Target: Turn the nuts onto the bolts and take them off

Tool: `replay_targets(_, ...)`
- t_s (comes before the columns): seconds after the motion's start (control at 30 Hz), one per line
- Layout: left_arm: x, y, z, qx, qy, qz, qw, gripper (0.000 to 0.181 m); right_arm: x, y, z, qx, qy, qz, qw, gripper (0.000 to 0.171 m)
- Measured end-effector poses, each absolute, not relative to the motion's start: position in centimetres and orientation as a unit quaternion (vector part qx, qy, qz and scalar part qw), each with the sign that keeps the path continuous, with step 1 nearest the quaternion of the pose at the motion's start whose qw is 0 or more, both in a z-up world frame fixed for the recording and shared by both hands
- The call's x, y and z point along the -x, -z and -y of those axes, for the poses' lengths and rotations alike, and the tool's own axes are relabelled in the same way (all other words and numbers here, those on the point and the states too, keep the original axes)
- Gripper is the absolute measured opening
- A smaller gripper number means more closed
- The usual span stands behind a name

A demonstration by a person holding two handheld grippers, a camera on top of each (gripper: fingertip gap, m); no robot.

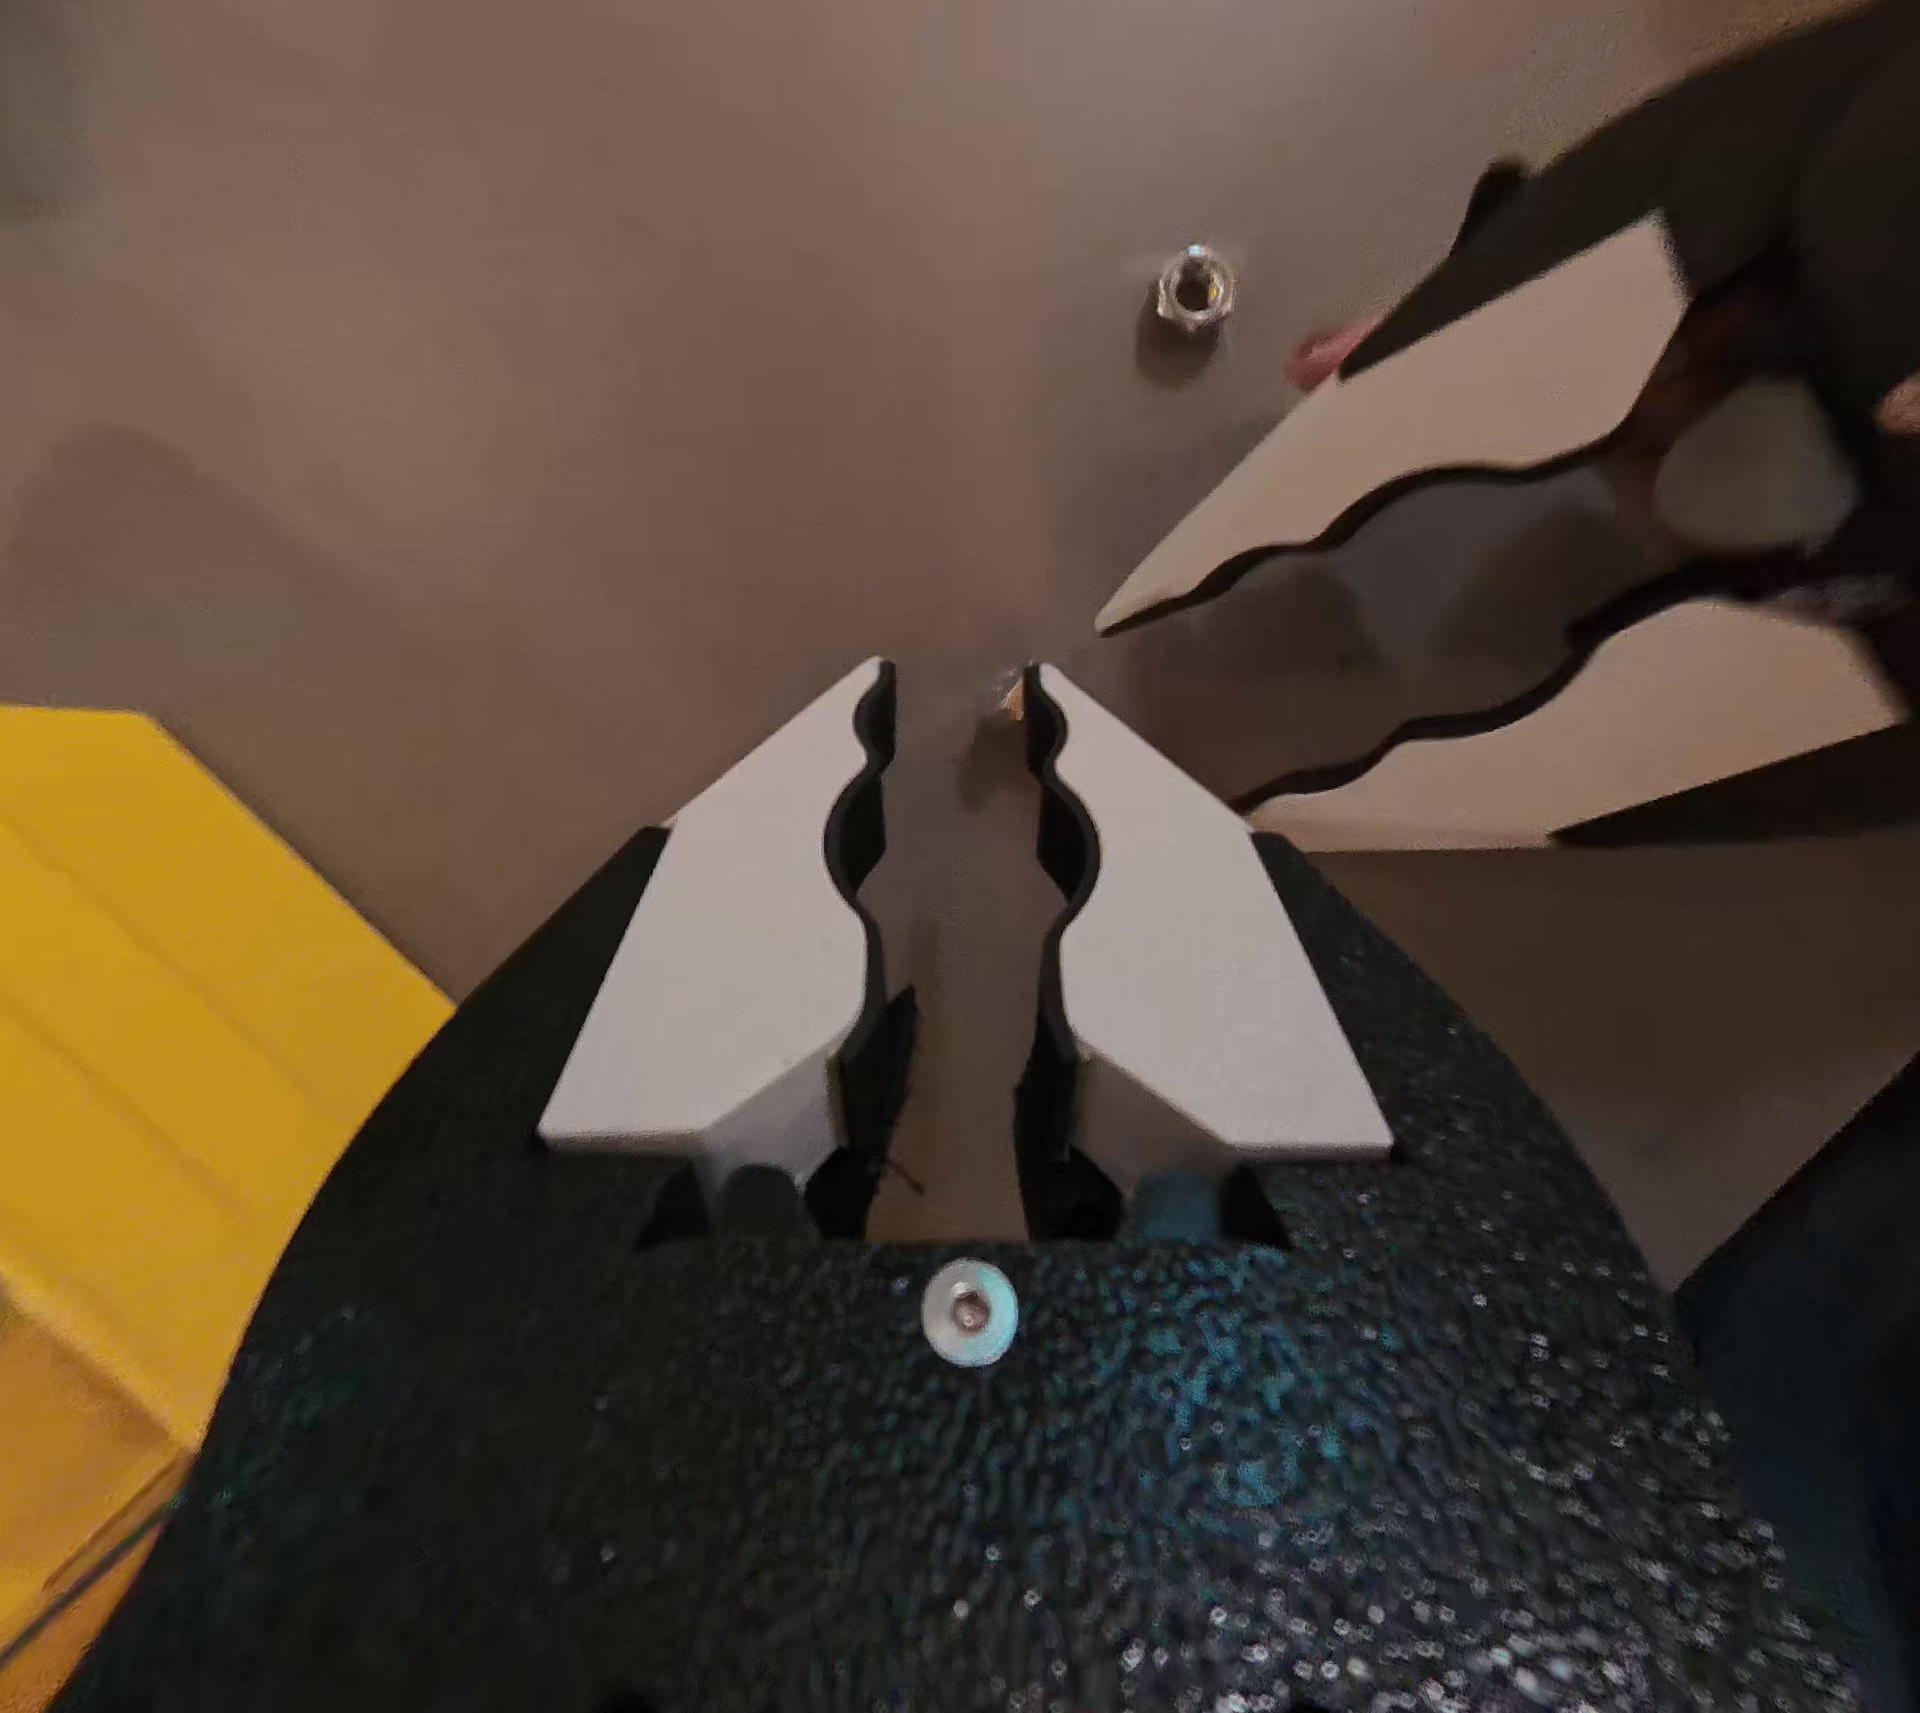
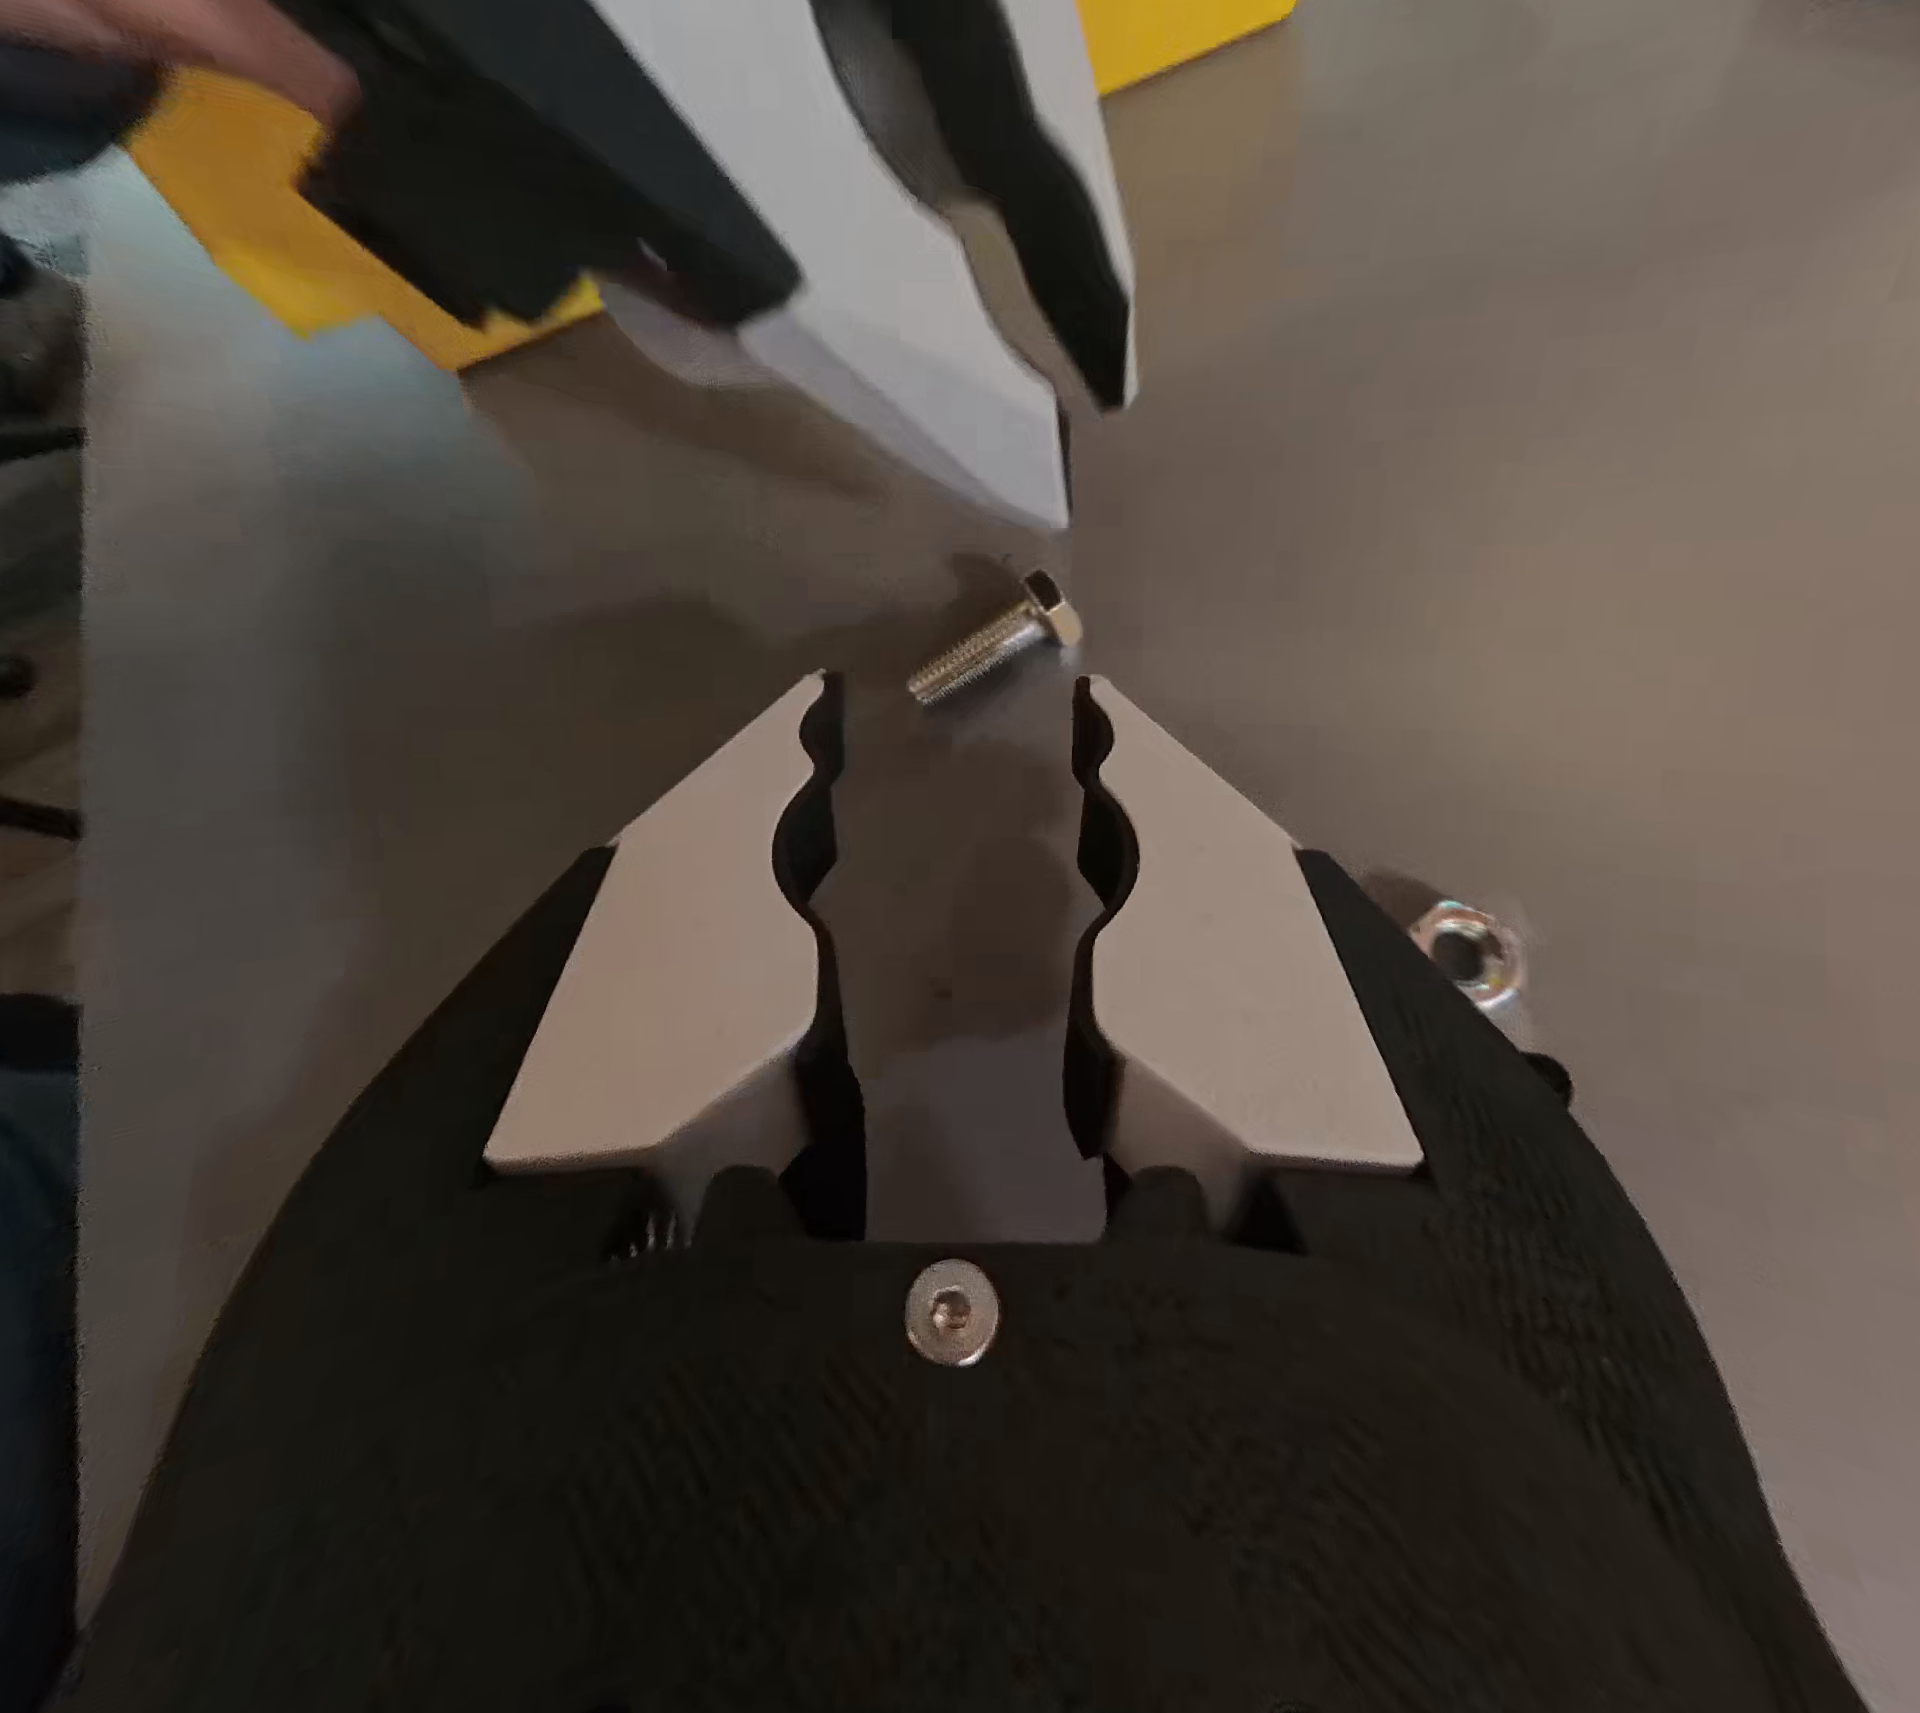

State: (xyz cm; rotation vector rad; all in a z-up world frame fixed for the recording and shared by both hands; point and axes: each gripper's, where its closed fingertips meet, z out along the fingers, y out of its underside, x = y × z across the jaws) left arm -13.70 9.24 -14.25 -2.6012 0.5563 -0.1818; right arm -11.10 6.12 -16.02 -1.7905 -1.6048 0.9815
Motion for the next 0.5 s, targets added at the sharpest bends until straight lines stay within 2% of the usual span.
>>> replay_targets(0.2,14.3,11.6,-8.3,0.931,0.038,-0.199,0.305,0.024,12.0,17.5,-5.6,0.700,-0.315,0.586,0.260,0.040)
replay_targets(0.27,14.3,11.1,-8.1,0.919,0.023,-0.222,0.326,0.025,12.3,17.7,-5.9,0.693,-0.289,0.598,0.280,0.032)
replay_targets(0.3,14.2,11.0,-8.2,0.908,0.014,-0.244,0.342,0.027,12.4,17.8,-5.9,0.686,-0.278,0.606,0.289,0.023)
replay_targets(0.37,14.0,11.2,-8.1,0.892,0.005,-0.276,0.357,0.029,12.3,17.8,-6.0,0.666,-0.262,0.630,0.301,0.017)
replay_targets(0.5,11.9,11.8,-6.6,0.854,0.002,-0.373,0.362,0.045,11.5,16.3,-7.3,0.591,-0.221,0.685,0.365,0.008)
